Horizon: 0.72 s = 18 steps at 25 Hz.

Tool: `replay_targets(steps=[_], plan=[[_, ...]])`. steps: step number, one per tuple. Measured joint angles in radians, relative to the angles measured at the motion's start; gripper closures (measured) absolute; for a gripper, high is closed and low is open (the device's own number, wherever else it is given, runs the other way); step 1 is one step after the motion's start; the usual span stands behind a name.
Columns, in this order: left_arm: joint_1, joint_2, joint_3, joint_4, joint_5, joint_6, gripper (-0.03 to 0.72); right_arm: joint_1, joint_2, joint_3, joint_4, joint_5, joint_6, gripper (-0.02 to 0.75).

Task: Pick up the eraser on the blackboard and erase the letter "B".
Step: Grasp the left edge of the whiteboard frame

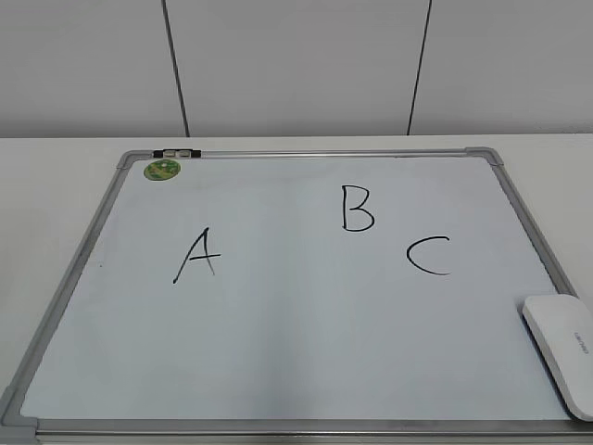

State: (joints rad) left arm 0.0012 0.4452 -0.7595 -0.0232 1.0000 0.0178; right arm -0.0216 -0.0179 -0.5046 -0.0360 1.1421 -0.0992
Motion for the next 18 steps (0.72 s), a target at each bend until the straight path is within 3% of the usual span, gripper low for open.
replay_targets(steps=[18], plan=[[0.000, 0.937, -0.358, -0.109, -0.064, 0.073, 0.099, 0.000, 0.000, 0.000, 0.000, 0.000, 0.000, 0.174]])
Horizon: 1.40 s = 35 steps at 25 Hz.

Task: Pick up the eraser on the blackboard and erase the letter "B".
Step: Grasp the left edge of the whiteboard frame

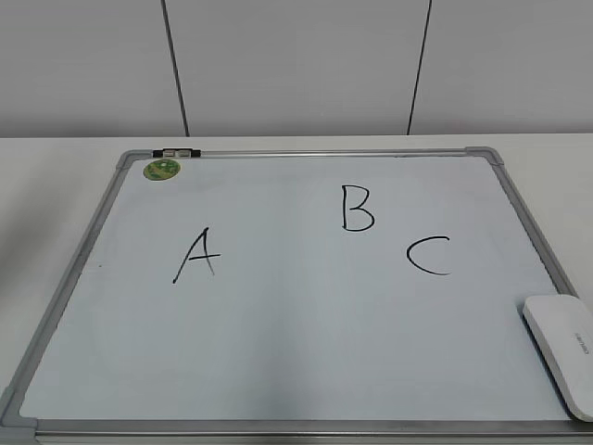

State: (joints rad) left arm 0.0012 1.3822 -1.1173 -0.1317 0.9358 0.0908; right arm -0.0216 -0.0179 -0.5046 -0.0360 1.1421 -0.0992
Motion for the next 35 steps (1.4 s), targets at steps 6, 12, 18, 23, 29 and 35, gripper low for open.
replay_targets(steps=[6, 12, 18, 23, 29, 35], plan=[[0.000, 0.202, -0.069, -0.025, -0.009, 0.039, 0.111, 0.000, 0.000, 0.000, 0.000, 0.000, 0.000, 0.174], [0.000, 0.353, -0.086, -0.049, -0.046, 0.044, 0.160, 0.000, 0.000, 0.000, 0.000, 0.000, 0.000, 0.174], [-0.011, 0.450, -0.086, -0.081, -0.116, 0.045, 0.165, 0.000, 0.000, 0.000, 0.000, 0.000, 0.000, 0.174], [-0.031, 0.506, -0.100, -0.076, -0.144, 0.046, 0.181, 0.000, 0.000, 0.000, 0.000, 0.000, 0.000, 0.174], [-0.033, 0.559, -0.170, -0.055, -0.128, 0.049, 0.270, 0.000, 0.000, 0.000, 0.000, 0.000, 0.000, 0.174], [-0.033, 0.620, -0.246, -0.037, -0.075, 0.048, 0.324, 0.000, 0.000, 0.000, 0.000, 0.000, 0.000, 0.174]])
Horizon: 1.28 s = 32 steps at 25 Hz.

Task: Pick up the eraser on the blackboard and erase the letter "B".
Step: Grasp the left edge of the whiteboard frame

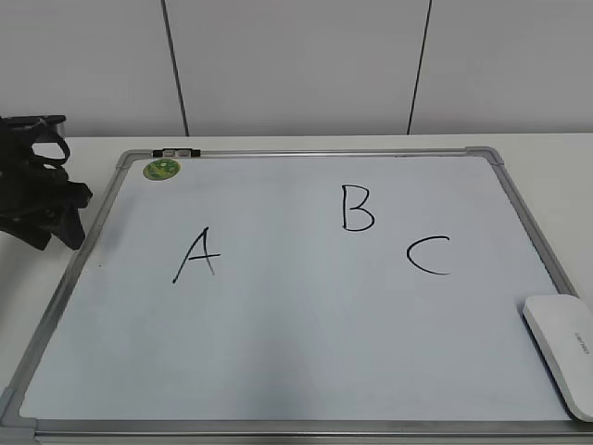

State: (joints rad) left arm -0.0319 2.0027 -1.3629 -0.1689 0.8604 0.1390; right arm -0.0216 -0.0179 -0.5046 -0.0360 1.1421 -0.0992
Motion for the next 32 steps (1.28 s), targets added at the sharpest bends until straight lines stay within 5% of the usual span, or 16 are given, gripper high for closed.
replay_targets(steps=[23, 32], plan=[[0.000, 0.121, -0.068, 0.000, 0.011, 0.002, 0.398, 0.000, 0.000, 0.000, 0.000, 0.000, 0.000, 0.174], [0.000, 0.136, -0.081, -0.040, 0.022, -0.001, 0.630, 0.000, 0.000, 0.000, 0.000, 0.000, 0.000, 0.174]])
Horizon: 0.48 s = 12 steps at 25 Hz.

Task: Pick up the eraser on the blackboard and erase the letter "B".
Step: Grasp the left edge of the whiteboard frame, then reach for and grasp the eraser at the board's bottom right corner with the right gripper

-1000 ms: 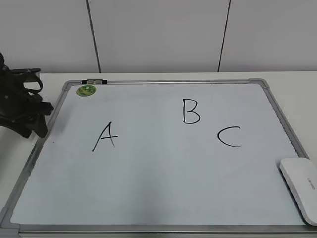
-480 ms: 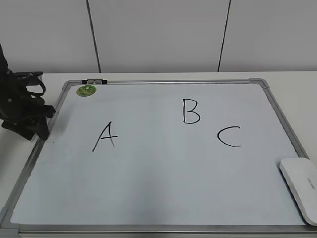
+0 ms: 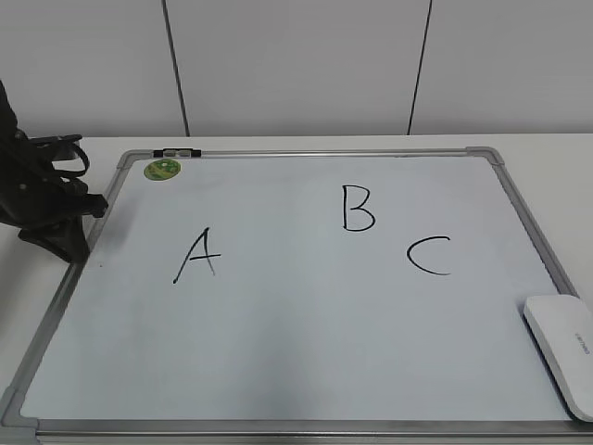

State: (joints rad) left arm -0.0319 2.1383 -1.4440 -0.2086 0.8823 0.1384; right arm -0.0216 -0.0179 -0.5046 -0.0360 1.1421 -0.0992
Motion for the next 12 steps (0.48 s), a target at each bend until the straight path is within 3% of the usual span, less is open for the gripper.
replay_targets(steps=[3, 12], plan=[[0.000, 0.000, -0.001, -0.002, 0.001, -0.009, 0.672, 0.000, 0.000, 0.000, 0.000, 0.000, 0.000, 0.174], [0.000, 0.000, -0.001, -0.002, 0.003, -0.012, 0.674, 0.000, 0.000, 0.000, 0.000, 0.000, 0.000, 0.174]])
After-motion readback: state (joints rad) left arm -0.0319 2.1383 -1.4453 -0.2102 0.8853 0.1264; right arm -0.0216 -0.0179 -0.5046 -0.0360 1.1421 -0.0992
